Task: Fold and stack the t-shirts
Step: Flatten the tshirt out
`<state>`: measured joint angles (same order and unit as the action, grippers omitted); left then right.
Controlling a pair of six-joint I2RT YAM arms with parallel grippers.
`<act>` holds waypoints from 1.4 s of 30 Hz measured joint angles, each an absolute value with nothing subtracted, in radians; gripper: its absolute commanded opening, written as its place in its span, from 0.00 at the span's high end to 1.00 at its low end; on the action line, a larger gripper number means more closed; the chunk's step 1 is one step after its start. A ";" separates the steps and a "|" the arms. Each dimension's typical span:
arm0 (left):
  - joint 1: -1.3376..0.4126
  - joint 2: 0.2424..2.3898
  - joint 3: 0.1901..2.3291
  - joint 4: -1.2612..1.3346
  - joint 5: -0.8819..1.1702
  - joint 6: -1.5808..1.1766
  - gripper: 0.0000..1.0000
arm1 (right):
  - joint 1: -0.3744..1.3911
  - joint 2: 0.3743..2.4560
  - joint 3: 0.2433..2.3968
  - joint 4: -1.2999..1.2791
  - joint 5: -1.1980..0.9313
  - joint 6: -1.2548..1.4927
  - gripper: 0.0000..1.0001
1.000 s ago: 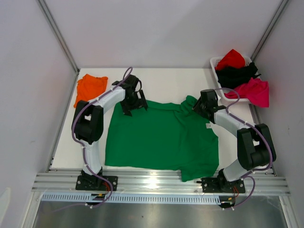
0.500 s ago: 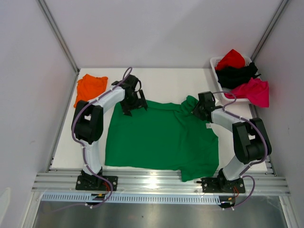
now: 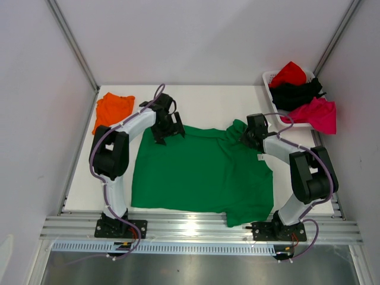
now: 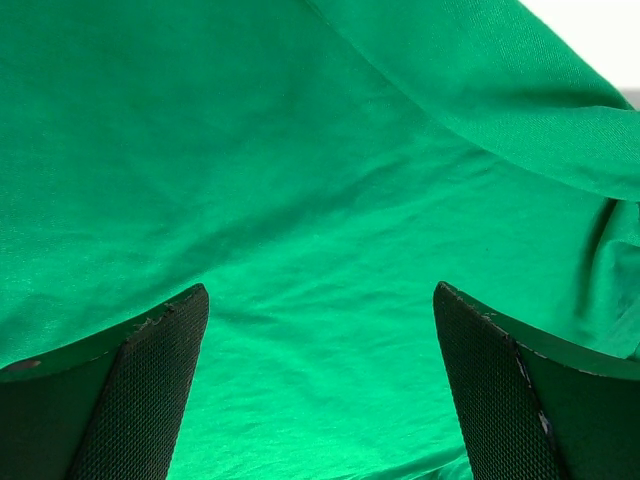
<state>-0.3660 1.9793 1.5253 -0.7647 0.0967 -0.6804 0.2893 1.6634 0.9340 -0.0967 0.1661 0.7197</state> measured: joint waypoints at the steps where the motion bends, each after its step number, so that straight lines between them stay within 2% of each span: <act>1: -0.366 1.979 1.525 -0.765 0.100 -0.680 0.05 | 0.290 1.665 0.934 -0.092 0.163 0.716 0.81; 4: -0.366 1.979 1.520 -0.757 0.105 -0.680 0.05 | 0.295 1.684 0.941 -0.081 0.150 0.709 0.91; 9: -0.366 1.979 1.506 -0.746 0.109 -0.680 0.05 | 0.316 1.699 0.947 -0.073 0.149 0.696 0.95; 42: -0.366 1.974 1.460 -0.721 0.135 -0.680 0.06 | 0.397 1.699 1.001 -0.071 0.195 0.652 0.97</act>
